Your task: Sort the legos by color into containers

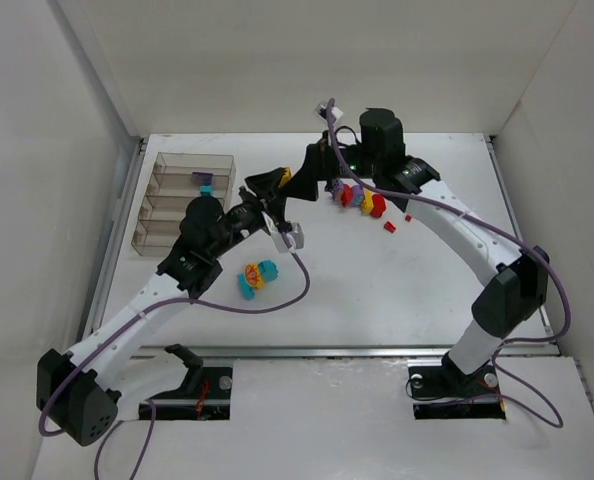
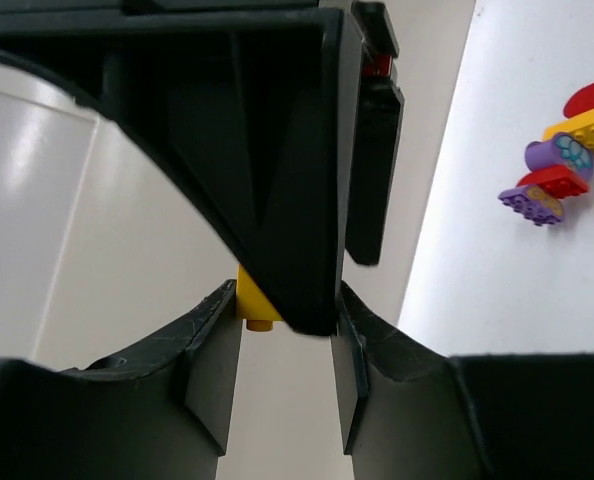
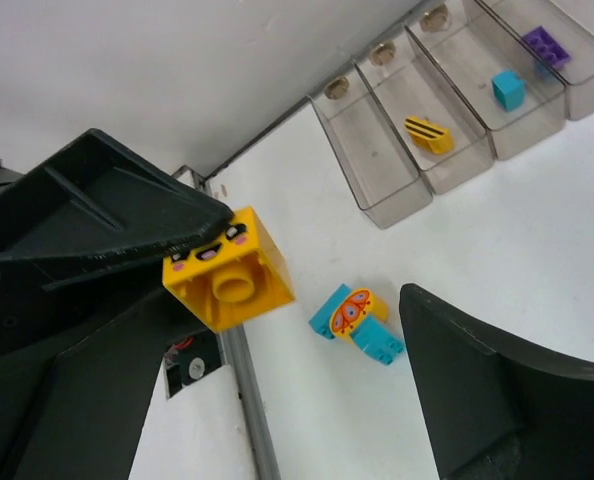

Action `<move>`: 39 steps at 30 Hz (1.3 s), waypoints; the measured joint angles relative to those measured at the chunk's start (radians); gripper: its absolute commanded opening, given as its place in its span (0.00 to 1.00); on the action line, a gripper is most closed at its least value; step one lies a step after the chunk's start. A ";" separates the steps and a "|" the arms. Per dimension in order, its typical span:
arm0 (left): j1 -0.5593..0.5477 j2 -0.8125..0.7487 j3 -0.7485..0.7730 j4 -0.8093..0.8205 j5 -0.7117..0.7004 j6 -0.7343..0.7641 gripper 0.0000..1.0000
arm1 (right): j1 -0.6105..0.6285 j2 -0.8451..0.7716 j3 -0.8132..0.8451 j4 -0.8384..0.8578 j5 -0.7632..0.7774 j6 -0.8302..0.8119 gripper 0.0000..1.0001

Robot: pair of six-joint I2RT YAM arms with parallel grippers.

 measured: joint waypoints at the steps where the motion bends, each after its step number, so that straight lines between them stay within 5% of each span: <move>1: 0.000 -0.008 -0.005 -0.014 -0.011 -0.016 0.00 | -0.001 -0.003 -0.010 0.000 0.010 0.001 1.00; 10: 0.001 -0.079 -0.015 -0.217 -0.106 -0.248 0.00 | -0.109 -0.056 -0.078 0.001 0.125 0.038 1.00; 18: 0.121 -0.035 -0.005 -0.395 -0.149 -0.527 0.00 | -0.197 -0.116 -0.100 0.003 0.220 0.058 1.00; 32: 0.638 0.491 0.352 -0.614 -0.076 -0.952 0.00 | -0.217 -0.128 -0.130 0.007 0.240 0.064 1.00; 39: 0.729 0.691 0.453 -0.698 -0.096 -1.005 0.00 | -0.229 -0.045 -0.088 0.008 0.221 0.064 1.00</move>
